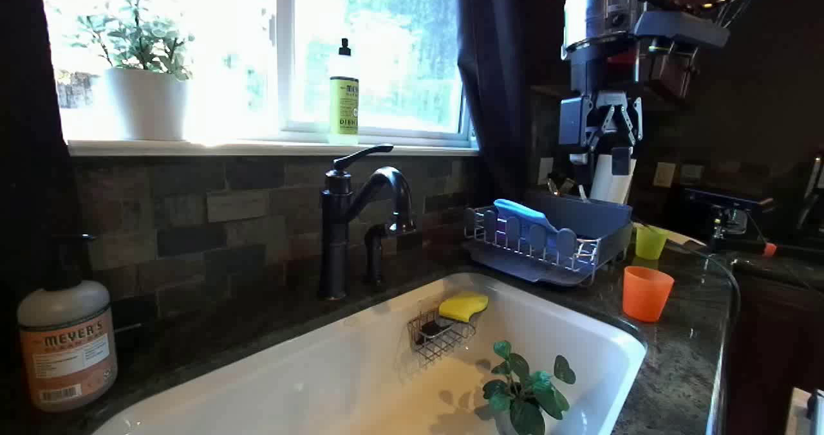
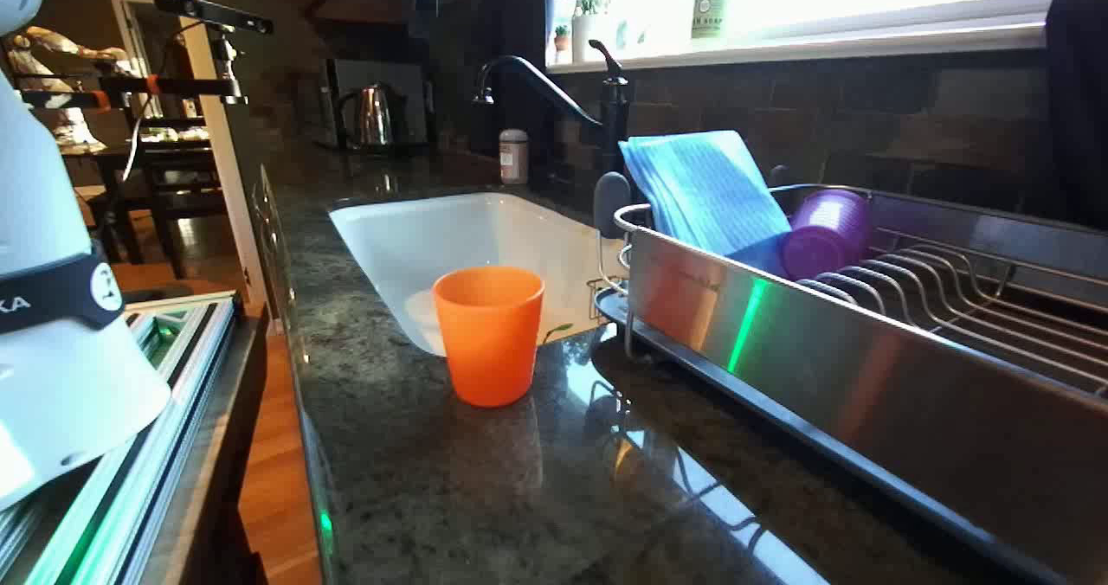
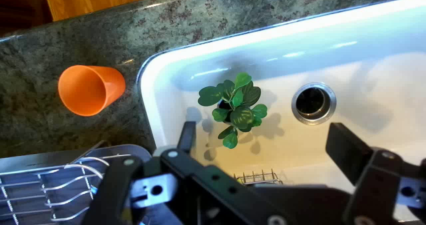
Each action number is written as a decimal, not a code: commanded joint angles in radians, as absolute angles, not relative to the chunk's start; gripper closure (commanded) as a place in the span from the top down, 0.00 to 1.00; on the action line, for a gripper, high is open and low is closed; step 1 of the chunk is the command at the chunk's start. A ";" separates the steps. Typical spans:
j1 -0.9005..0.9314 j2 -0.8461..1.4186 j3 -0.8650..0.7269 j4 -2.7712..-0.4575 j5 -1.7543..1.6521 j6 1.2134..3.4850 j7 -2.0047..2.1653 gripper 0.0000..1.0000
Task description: Put the paper towel on the window sill
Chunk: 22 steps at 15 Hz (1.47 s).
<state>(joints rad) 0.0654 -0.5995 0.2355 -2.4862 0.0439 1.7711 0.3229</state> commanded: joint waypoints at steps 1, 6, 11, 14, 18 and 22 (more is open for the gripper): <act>0.076 -0.598 0.227 -2.485 0.039 1.770 0.327 1.00; -0.004 -0.638 0.182 -2.492 0.002 1.807 0.413 1.00; -0.181 -0.721 0.024 -2.496 -0.133 1.796 0.405 1.00; -0.244 -0.739 -0.080 -2.459 -0.255 1.746 0.229 1.00; -0.320 -0.743 -0.188 -2.422 -0.421 1.697 0.065 1.00; -0.328 -0.735 -0.215 -2.414 -0.407 1.717 0.076 1.00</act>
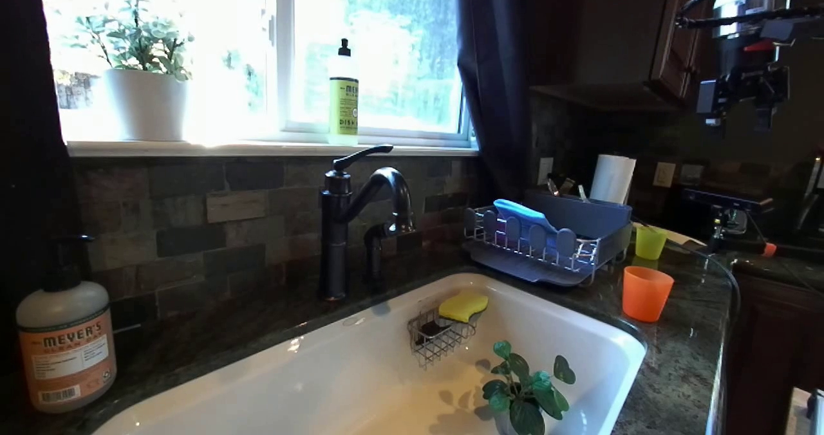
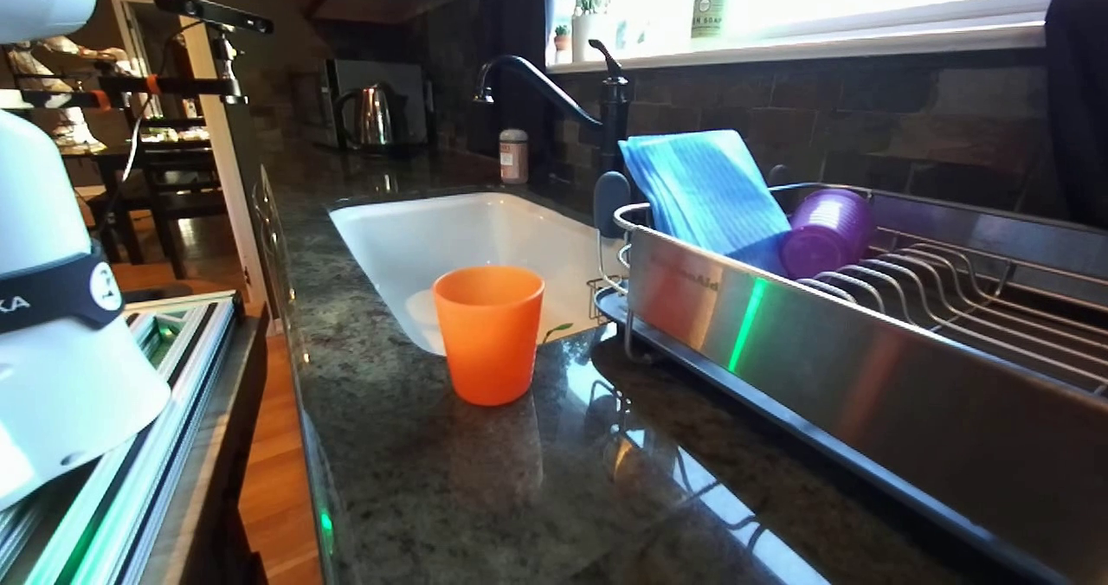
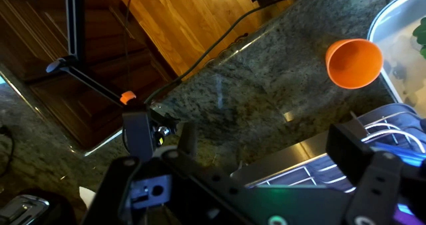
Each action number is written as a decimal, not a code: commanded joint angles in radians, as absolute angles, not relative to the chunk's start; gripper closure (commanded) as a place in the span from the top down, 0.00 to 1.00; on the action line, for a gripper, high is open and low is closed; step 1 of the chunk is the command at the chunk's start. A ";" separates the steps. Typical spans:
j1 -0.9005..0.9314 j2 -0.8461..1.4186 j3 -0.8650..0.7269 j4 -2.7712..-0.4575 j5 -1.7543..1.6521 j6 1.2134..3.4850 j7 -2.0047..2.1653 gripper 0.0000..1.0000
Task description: Put the paper towel on the window sill
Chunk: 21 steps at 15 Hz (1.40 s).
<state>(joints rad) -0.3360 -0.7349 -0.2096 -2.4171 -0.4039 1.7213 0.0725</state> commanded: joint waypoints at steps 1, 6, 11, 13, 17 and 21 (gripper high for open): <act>-0.328 -0.735 -0.217 -2.413 -0.408 1.717 0.074 1.00; -0.308 -0.701 -0.355 -2.366 -0.517 1.857 -0.220 1.00; -0.222 -0.547 -0.591 -2.195 -0.521 2.012 -0.618 1.00; -0.198 -0.468 -0.595 -2.108 -0.469 2.028 -0.639 1.00; -0.240 -0.462 -0.549 -2.110 -0.442 2.042 -0.623 1.00; -0.239 -0.412 -0.543 -2.080 -0.432 2.041 -0.622 1.00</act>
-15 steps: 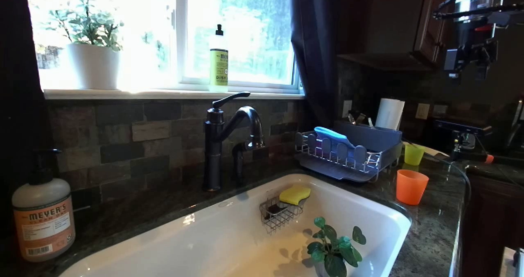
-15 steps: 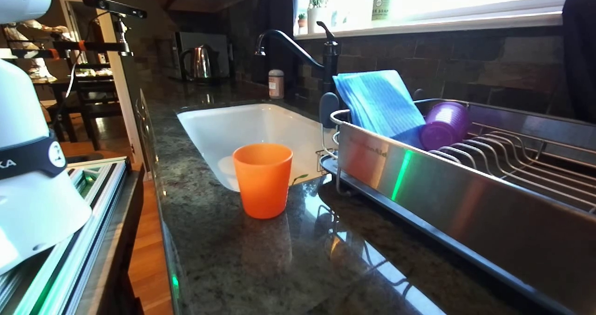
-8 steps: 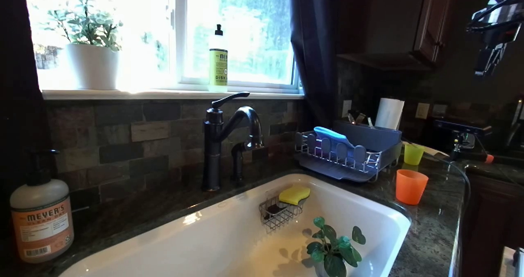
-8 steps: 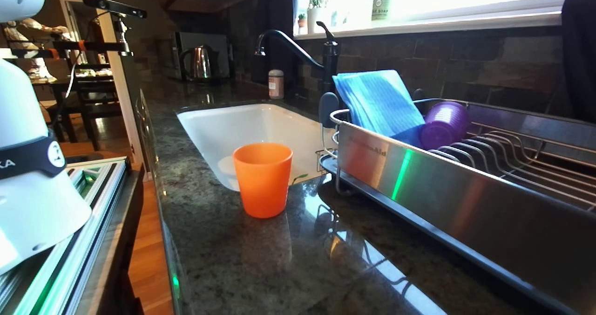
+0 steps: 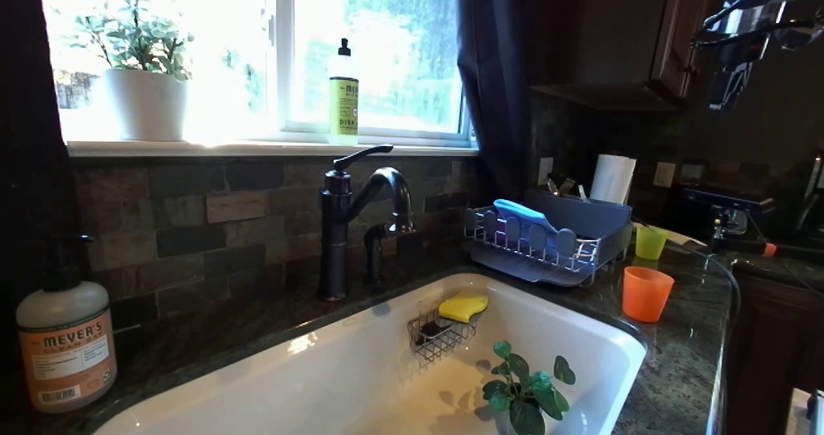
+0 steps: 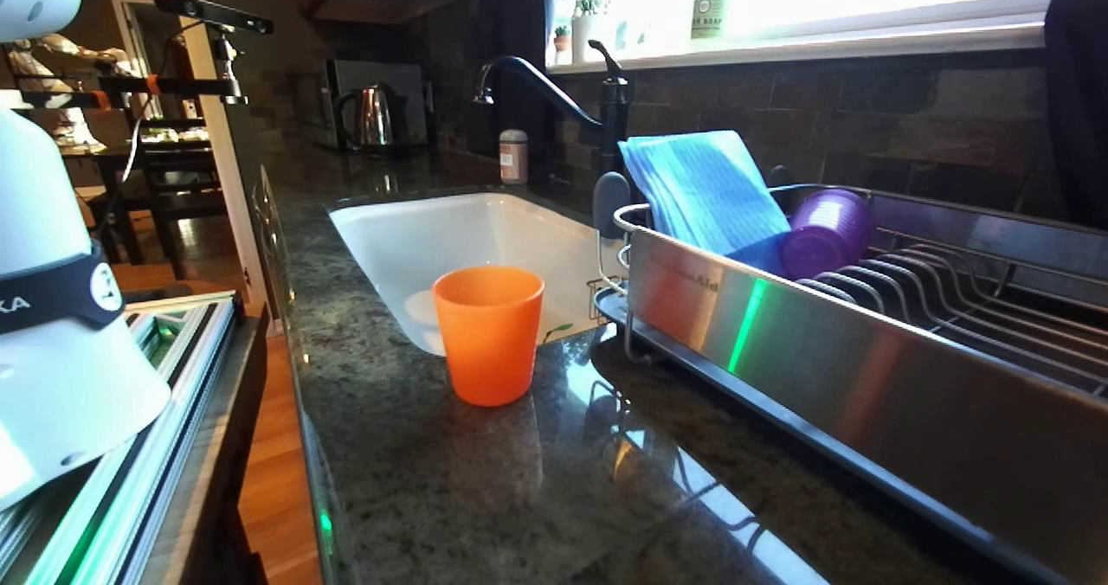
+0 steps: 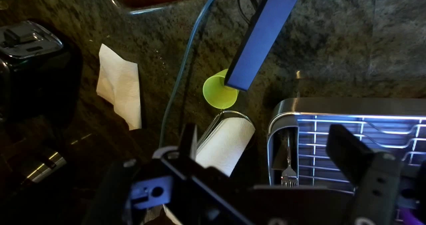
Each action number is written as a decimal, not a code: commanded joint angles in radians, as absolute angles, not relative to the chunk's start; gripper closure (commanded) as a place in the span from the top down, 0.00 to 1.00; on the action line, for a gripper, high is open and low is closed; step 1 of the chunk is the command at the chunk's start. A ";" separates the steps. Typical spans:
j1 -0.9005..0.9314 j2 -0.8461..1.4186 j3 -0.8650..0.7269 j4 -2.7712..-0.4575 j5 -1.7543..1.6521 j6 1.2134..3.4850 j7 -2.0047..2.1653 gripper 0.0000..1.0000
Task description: Put the paper towel on the window sill
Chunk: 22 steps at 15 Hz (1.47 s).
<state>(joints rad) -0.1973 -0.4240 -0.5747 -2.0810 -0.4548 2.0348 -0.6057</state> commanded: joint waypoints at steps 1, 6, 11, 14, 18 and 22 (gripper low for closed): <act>-0.240 -0.412 -0.543 -2.079 -0.432 2.041 -0.622 1.00; -0.177 -0.289 -0.567 -2.014 -0.352 2.236 -0.849 1.00; -0.213 -0.091 -0.506 -1.953 -0.262 2.374 -0.802 1.00; -0.254 -0.024 -0.450 -1.964 -0.274 2.528 -0.602 1.00; -0.303 0.055 -0.423 -1.957 -0.355 2.710 -0.377 1.00; -0.327 0.064 -0.406 -1.962 -0.332 2.712 -0.404 1.00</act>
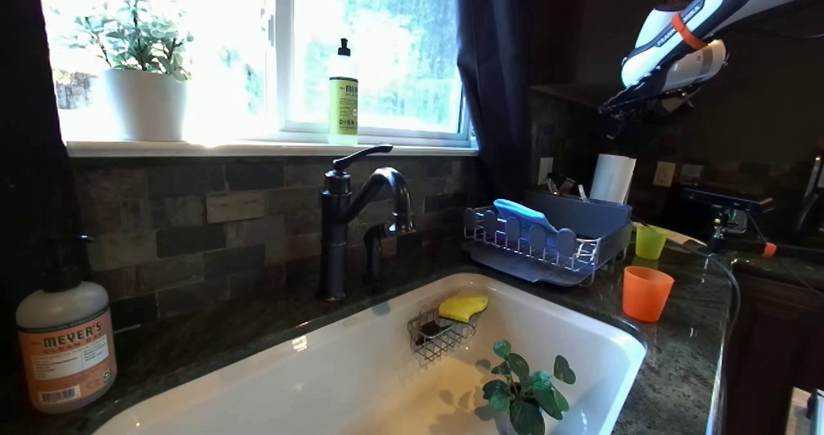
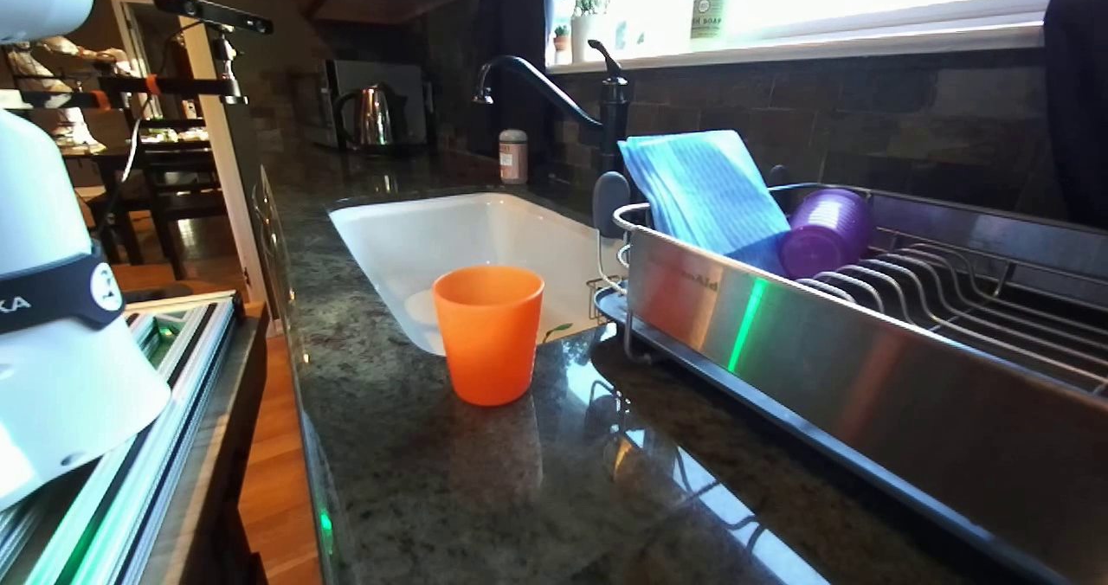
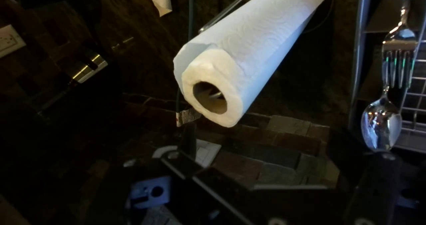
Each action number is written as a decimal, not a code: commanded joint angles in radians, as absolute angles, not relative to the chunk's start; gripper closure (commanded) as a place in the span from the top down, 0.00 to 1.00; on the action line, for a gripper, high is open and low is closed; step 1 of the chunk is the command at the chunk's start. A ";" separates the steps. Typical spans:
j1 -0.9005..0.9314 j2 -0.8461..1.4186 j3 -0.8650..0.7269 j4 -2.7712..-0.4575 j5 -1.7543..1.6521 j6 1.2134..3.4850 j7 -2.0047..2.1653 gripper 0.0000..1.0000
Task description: Put the paper towel on the window sill
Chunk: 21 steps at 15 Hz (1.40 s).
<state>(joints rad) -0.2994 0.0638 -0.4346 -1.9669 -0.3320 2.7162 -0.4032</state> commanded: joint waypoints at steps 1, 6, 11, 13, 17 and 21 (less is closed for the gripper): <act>-0.334 0.071 -0.406 -1.958 -0.332 2.712 -0.404 1.00; -0.346 0.104 -0.409 -1.957 -0.349 2.770 -0.366 1.00; -0.312 0.153 -0.445 -1.953 -0.492 2.836 -0.246 1.00; -0.300 0.176 -0.459 -1.948 -0.576 2.872 -0.159 1.00; -0.291 0.223 -0.499 -1.933 -0.689 2.963 0.000 1.00; -0.273 0.255 -0.541 -1.928 -0.763 3.014 0.114 1.00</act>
